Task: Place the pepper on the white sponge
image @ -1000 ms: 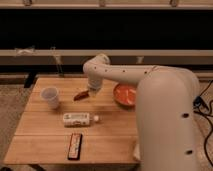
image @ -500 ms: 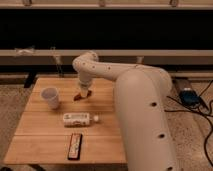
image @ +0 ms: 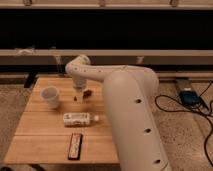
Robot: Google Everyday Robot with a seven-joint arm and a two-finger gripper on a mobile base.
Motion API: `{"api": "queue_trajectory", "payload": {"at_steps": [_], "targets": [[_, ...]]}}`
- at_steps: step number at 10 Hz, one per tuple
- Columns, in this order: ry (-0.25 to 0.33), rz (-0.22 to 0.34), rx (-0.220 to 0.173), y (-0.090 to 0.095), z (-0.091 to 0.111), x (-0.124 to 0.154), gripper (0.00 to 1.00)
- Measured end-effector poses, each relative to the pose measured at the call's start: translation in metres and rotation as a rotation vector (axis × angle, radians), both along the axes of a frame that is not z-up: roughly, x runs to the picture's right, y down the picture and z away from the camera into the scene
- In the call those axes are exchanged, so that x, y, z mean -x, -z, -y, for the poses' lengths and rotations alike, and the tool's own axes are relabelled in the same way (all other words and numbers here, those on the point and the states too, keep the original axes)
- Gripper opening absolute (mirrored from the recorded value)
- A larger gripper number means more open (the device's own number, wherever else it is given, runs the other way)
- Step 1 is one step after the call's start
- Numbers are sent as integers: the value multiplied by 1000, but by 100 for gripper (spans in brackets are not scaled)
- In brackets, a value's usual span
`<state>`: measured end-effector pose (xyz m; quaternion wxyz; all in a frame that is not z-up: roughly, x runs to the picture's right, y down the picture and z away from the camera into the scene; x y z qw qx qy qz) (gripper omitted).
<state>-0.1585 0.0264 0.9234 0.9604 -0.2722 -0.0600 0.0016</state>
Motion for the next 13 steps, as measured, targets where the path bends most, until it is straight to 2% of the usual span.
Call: {"api": "queue_trajectory", "payload": {"at_steps": [5, 6, 8, 10, 11, 13], "targets": [[53, -63, 38, -39, -6, 8, 80], [65, -72, 48, -43, -7, 10, 76], [86, -99, 71, -53, -9, 9, 55], [96, -123, 88, -59, -12, 6, 39], [104, -138, 100, -60, -14, 6, 27], [107, -141, 100, -59, -15, 7, 8]]}}
